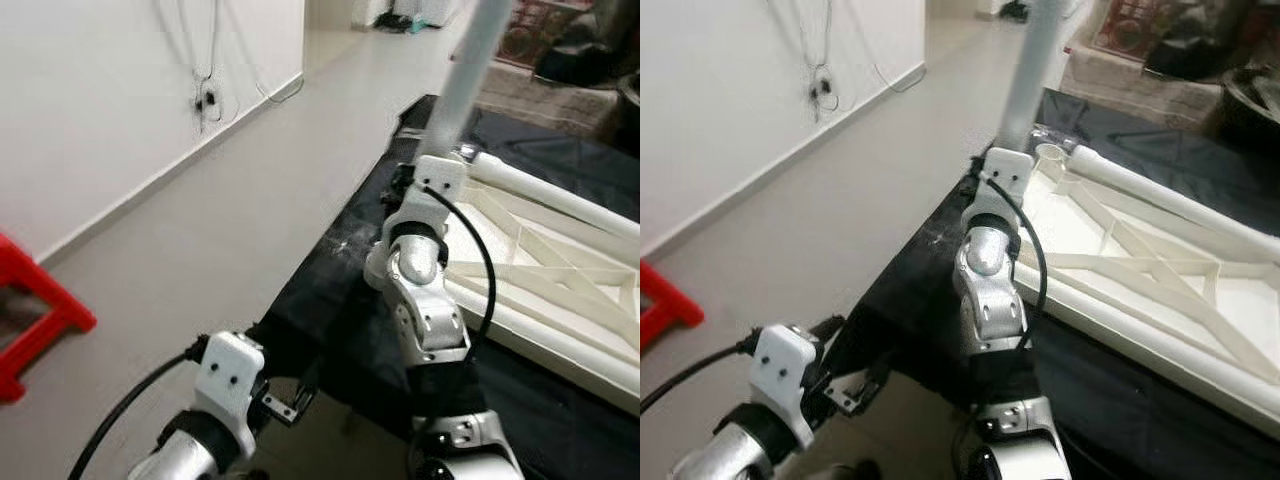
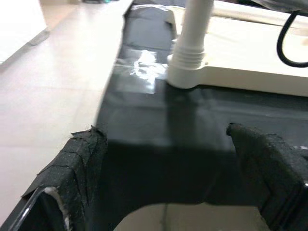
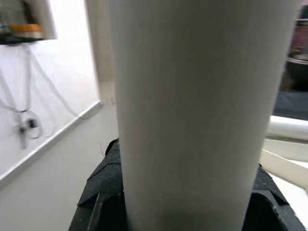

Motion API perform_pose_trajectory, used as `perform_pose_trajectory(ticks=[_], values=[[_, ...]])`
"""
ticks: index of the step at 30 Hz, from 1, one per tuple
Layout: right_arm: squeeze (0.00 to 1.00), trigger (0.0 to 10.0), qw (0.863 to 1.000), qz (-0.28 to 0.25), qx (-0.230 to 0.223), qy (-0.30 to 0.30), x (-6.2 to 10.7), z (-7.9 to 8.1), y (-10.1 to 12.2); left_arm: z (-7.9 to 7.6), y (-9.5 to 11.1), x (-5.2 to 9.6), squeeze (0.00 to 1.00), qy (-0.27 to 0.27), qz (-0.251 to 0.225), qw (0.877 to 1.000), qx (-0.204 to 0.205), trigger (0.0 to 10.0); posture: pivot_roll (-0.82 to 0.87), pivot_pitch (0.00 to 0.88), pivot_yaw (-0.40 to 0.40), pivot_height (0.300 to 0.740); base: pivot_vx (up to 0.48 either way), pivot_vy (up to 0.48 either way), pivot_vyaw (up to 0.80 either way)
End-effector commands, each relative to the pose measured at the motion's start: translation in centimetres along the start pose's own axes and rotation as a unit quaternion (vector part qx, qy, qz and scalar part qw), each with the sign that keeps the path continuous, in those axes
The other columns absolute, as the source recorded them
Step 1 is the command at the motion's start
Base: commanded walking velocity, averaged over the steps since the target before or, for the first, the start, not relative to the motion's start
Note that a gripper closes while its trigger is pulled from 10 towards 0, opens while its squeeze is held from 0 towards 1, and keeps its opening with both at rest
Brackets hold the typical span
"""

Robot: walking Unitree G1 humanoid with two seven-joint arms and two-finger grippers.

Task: Building children table

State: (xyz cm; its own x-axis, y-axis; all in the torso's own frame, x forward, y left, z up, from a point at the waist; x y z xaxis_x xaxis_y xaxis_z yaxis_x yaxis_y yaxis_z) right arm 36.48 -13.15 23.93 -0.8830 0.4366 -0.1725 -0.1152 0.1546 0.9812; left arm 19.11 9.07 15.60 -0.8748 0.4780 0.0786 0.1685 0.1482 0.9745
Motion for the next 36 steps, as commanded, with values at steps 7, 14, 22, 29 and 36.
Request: perform_pose_trajectory(ticks=[7, 14, 22, 29, 36], values=[[0.00, 0.0, 0.976, 0.165, -0.002, -0.140, 2.8, 1.9, -3.2, -0.1, -0.6, -0.4, 0.00, -0.005, 0.009, 1.000, 0.001, 10.0, 0.13, 0.161, -0.048, 0.740, 0.000, 0.000, 0.00], [0.00, 0.0, 0.973, 0.175, -0.002, -0.152, 2.8, 2.2, -3.1, -0.2, -0.6, -0.4, 0.00, -0.008, 0.009, 1.000, 0.000, 10.0, 0.13, 0.156, -0.047, 0.740, 0.000, 0.000, 0.00], [0.00, 5.8, 0.975, 0.161, 0.003, -0.152, 2.5, 2.2, -2.4, -0.2, -0.8, -0.4, 0.00, -0.010, 0.010, 1.000, -0.001, 10.0, 0.12, 0.149, -0.045, 0.740, 0.000, 0.000, 0.00], [0.00, 10.0, 0.980, 0.156, 0.010, -0.120, 2.3, 2.7, -2.3, -0.3, -0.9, -0.4, 0.00, -0.014, 0.011, 1.000, -0.003, 10.0, 0.13, 0.142, -0.044, 0.740, 0.000, 0.000, 0.00], [1.00, 10.0, 0.984, 0.151, 0.019, -0.097, 2.4, 3.0, -2.4, -0.2, -1.1, -0.3, 0.00, -0.014, 0.013, 1.000, -0.004, 10.0, 0.12, 0.142, -0.042, 0.740, 0.000, 0.000, 0.00]])
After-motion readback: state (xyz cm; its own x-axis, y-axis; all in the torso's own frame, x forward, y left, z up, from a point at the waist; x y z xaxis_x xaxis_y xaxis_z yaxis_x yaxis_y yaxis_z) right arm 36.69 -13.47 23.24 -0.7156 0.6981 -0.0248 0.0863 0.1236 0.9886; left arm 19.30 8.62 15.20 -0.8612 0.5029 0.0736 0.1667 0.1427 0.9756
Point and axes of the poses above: a point about 5 cm out from each wrist's last joint towards the gripper, its own x axis pointing back from the gripper into the wrist, its own y axis along the axis of the wrist's last joint, z = x × y, the point moved 2 cm from there along -x, pointing out of the wrist towards the gripper, and after that the axes turned 12 degrees about x, right-handed, at the moved point
